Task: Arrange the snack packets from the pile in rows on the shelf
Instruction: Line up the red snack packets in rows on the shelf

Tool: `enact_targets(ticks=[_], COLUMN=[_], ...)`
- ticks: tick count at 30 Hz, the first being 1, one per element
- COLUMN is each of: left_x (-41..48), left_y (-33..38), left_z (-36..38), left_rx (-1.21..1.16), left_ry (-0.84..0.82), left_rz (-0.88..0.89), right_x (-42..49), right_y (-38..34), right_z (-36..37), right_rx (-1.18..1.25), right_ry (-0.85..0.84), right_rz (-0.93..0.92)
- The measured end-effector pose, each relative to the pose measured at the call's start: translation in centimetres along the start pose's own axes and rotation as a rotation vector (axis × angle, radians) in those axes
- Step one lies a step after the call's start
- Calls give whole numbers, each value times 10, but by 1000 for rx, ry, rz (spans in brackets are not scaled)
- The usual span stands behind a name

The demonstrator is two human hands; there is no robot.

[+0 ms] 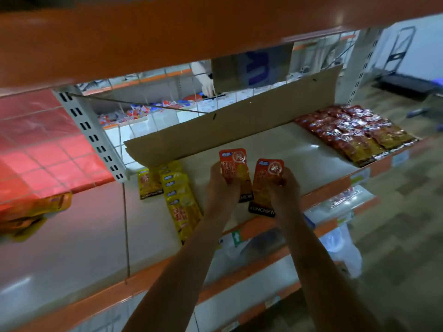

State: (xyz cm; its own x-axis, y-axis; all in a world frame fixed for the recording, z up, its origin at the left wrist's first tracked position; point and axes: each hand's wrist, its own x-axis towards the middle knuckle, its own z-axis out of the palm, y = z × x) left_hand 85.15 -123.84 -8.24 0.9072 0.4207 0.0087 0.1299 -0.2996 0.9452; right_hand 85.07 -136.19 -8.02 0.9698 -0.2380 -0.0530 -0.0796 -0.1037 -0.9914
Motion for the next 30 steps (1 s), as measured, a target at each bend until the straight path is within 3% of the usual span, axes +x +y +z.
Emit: enact_targets(ticks=[8,16,22,30], left_x=[34,64,91,116], left_y=[10,28,42,57], left_z=[44,98,153,220], left_rx=[-70,-116,-110,240], left_ry=[-158,-134,-73,-61], left_rz=[-31,-82,-84,-62], right_x=[34,97,167,242], right_y=[-1,11,13,16], right_z=[-25,-49,-72,-104], right_rx=[28,10,-5,-72], right_ry=[99,166,112,-38], right_rz=[-3,35,17,-53])
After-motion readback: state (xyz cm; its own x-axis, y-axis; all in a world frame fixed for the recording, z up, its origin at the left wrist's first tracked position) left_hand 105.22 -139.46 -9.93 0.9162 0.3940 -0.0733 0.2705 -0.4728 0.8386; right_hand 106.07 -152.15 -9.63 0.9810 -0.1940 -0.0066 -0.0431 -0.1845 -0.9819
